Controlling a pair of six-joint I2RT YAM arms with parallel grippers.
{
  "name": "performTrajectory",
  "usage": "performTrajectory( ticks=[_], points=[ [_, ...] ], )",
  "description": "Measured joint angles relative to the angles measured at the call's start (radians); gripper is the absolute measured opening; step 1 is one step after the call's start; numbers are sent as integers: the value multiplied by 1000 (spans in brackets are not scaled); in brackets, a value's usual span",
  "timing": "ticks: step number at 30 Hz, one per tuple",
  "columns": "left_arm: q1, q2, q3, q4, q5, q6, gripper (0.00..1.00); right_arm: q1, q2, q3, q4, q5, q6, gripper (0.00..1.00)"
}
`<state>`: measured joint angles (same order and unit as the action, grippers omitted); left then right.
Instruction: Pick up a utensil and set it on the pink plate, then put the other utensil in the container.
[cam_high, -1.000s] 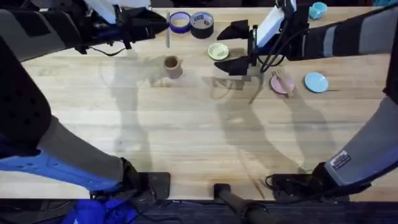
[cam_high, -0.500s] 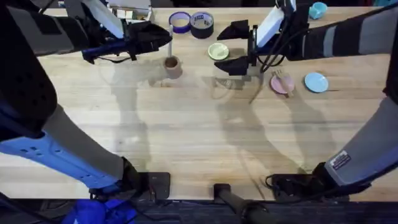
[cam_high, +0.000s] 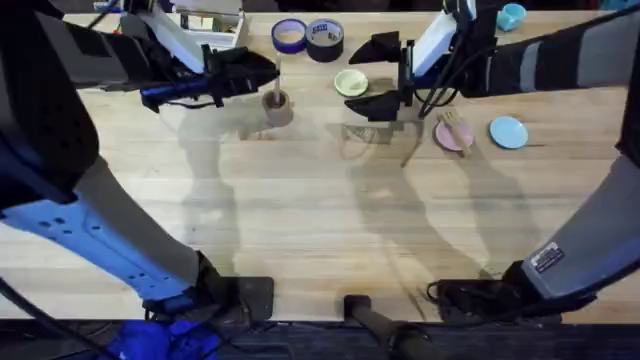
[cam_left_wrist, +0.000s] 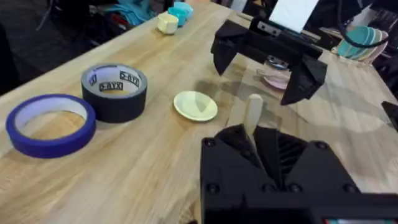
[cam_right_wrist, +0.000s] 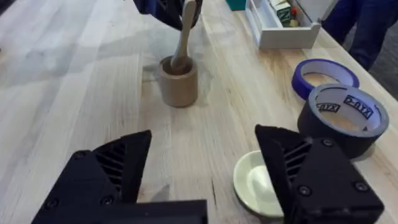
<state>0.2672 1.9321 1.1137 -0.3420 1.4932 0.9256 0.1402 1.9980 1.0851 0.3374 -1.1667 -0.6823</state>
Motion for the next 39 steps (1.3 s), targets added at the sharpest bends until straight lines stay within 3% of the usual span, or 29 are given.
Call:
performTrajectory(
  ticks=[11, 30, 39],
  points=[
    [0, 6, 0, -67, -24, 81, 42, 0, 0, 0, 0, 0, -6, 993],
    [0, 6, 0, -117, -173, 92, 41, 0, 0, 0, 0, 0, -7, 995],
    [0, 6, 0, -119, -188, 92, 42, 0, 0, 0, 0, 0, -7, 995]
  ],
)
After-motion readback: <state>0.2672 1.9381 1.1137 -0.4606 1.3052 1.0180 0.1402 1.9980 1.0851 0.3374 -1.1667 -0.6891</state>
